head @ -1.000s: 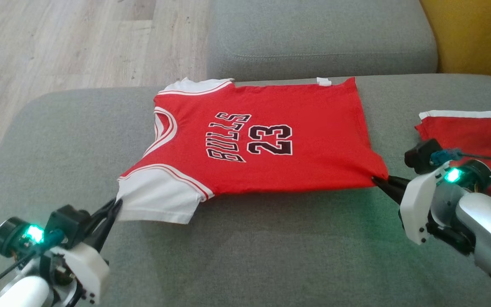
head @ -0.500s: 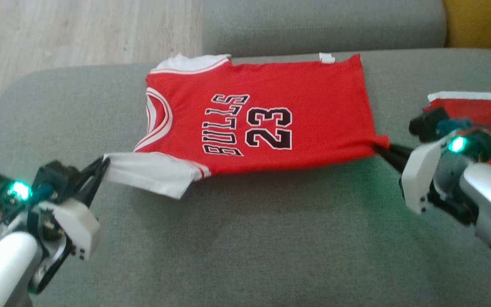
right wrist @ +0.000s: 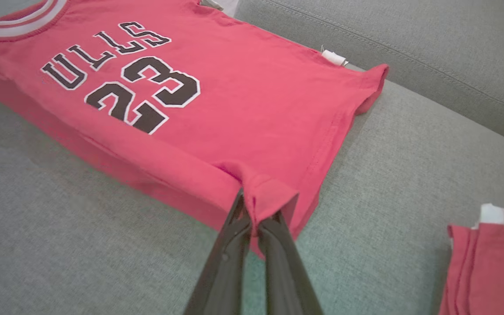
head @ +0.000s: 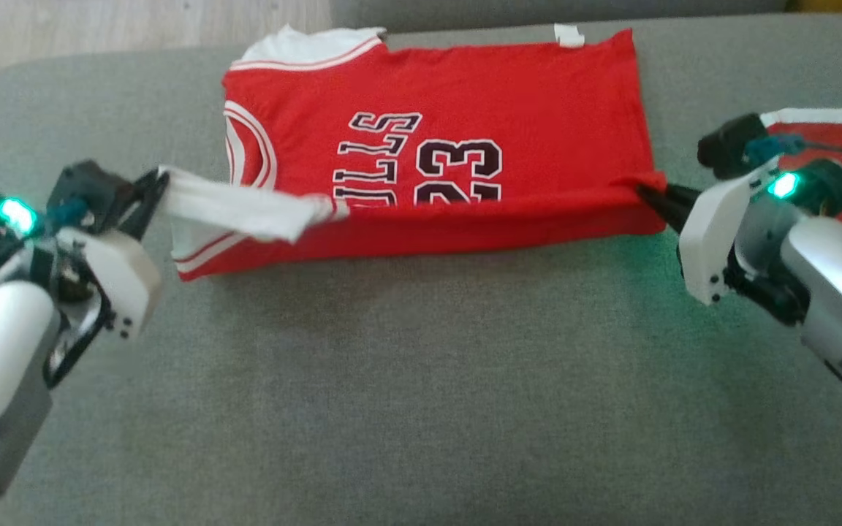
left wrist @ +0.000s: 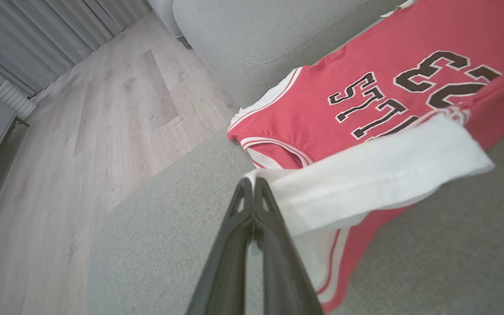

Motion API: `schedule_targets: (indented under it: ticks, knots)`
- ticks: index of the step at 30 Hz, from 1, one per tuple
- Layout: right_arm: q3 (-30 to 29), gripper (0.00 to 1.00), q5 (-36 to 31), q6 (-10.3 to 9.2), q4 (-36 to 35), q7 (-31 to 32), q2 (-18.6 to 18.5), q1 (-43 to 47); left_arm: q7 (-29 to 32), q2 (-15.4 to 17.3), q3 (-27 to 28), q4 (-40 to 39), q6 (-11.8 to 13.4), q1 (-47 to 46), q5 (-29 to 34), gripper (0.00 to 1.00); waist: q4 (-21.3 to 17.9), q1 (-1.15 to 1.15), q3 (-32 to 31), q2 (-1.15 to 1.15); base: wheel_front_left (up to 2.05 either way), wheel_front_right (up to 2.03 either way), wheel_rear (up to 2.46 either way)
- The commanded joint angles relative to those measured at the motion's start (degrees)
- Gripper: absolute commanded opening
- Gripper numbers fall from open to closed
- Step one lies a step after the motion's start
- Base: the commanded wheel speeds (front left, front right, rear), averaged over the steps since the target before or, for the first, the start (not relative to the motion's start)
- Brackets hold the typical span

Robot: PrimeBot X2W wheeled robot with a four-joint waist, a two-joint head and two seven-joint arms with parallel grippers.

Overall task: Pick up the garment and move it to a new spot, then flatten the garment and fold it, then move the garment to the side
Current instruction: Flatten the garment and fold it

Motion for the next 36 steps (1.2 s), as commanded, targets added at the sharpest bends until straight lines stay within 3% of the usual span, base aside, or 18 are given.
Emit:
schedule_targets:
  ticks: [1, 12, 13, 14, 21, 27, 32, 36]
  knots:
    - [-0.2, 0.0, 0.6, -0.04, 0.0, 0.1, 0.1, -1.7, 0.0, 1.8, 2.4, 0.2, -0.2, -5.1, 0.5, 0.0, -0.5, -0.01, 1.8, 0.0, 0.0, 0.0, 0.0]
    - [1.4, 0.0, 0.7, -0.04, 3.6, -0.5, 2.0, -8.0, -2.2, -1.7, -1.2, 10.2, -1.4, -16.6, 2.8, 0.0, -1.1, -0.01, 8.3, 0.0, 0.0, 0.0, 0.0]
    - [1.3, 0.0, 0.7, -0.04, 4.2, -0.8, 2.2, -8.5, -2.6, -2.2, -1.4, 11.2, -1.5, -17.5, 2.8, 0.35, -1.1, -0.01, 8.7, 0.0, 0.0, 0.0, 0.0]
    - [1.2, 1.0, 0.4, -0.04, 4.7, -1.4, 2.4, -9.0, -3.3, -2.7, -1.5, 12.2, -1.5, -18.4, 3.0, 1.0, -1.1, -0.01, 9.2, 0.0, 0.0, 0.0, 0.0]
    - [-1.5, 1.0, 1.0, -0.04, 7.5, -7.2, 4.0, -11.1, -12.8, -6.8, 1.4, 17.4, 3.4, -22.5, 2.8, 1.0, -0.9, -0.01, 9.5, 0.0, 0.0, 0.0, 0.0]
    - [-9.2, 1.0, 0.8, -0.04, 10.4, -21.8, 6.3, -10.8, -24.2, -10.4, 6.8, 17.7, 8.2, -20.9, -1.2, 1.0, -0.4, -0.01, 5.8, 0.0, 0.0, 0.0, 0.0]
    - [-21.6, 1.0, -1.0, -0.04, 10.7, -26.5, 8.4, -7.4, -28.7, -13.0, 12.0, 12.5, 11.0, -15.5, -5.9, 1.0, 0.4, -0.01, 1.4, 0.0, 0.0, 0.0, 0.0]
    - [-37.6, 1.0, -10.9, -0.04, 3.1, -26.6, 10.8, 0.9, -29.5, -14.1, 15.7, 5.3, 13.5, -7.5, -7.7, 1.0, 0.6, -0.01, -1.7, 0.0, 0.0, 0.0, 0.0]
